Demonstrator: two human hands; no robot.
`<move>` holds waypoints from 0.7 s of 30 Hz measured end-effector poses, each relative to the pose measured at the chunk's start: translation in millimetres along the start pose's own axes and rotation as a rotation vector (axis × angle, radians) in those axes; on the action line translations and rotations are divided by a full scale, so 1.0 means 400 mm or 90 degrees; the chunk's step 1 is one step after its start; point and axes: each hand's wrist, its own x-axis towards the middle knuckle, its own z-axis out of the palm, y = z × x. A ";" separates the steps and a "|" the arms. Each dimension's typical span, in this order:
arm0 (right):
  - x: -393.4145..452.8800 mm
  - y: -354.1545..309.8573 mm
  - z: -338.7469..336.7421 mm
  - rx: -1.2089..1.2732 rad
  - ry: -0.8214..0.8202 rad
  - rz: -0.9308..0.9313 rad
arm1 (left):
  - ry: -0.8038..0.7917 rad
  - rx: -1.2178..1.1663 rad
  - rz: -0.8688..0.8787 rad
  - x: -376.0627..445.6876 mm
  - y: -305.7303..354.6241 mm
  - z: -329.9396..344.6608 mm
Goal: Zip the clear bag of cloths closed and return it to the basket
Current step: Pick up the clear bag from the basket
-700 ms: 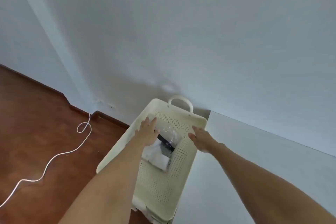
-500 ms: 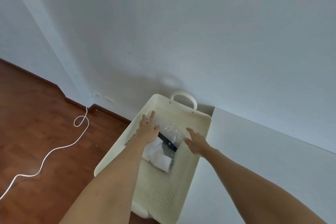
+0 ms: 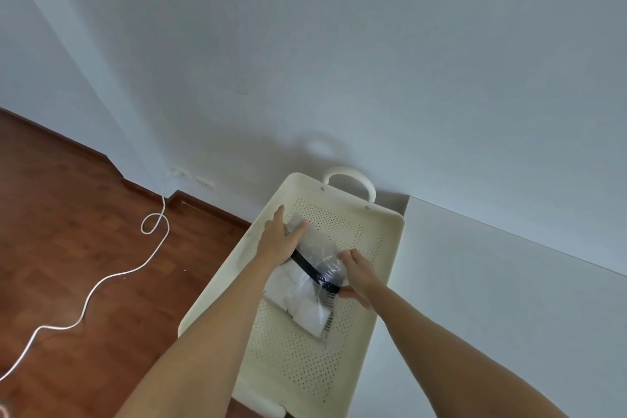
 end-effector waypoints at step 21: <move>-0.379 0.034 -0.256 0.425 -0.169 0.130 | 0.081 -0.314 0.052 -0.461 0.254 0.021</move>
